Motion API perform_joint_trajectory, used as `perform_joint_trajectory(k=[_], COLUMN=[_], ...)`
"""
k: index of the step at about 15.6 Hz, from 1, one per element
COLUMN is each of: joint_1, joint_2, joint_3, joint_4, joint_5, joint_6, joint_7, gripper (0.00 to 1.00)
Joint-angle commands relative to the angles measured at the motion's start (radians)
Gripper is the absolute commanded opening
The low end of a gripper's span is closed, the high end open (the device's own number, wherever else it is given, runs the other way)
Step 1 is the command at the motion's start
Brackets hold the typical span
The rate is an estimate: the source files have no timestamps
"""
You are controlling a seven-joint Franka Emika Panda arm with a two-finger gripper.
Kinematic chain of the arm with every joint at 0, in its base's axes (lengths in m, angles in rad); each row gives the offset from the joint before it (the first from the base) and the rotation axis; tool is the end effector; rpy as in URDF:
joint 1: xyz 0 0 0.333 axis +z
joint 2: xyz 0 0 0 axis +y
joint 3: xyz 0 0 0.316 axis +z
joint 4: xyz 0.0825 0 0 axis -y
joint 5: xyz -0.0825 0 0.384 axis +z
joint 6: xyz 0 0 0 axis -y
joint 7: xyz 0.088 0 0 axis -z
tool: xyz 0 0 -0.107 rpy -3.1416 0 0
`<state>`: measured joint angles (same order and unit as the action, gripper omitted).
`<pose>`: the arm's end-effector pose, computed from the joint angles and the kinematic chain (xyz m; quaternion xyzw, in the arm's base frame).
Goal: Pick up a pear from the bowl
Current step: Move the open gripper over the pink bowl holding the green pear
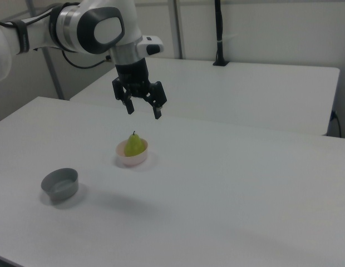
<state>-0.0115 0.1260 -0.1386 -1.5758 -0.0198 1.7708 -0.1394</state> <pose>0.6015 -0.0879 0.5678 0.9992 -0.0029 0.0321 0.0233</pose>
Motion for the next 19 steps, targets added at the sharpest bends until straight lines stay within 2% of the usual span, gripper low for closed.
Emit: perform_joint_trajectory(k=[1, 5, 13, 15, 19], joint_1=[0.001, 0.002, 0.018, 0.056, 0.191], joint_2=[-0.034, -0.034, -0.017, 0.018, 0.082], joint_3=[-0.007, -0.007, -0.006, -0.007, -0.027], joint_4=[-0.026, -0.026, -0.023, -0.003, 0.034], joint_5=[-0.012, -0.006, 0.001, 0.0, -0.002], joint_6=[-0.022, -0.067, -0.05, -0.016, 0.038], joint_7=[-0.006, -0.006, -0.006, -0.005, 0.017], gripper=[1.0, 1.0, 1.0, 1.0, 1.0])
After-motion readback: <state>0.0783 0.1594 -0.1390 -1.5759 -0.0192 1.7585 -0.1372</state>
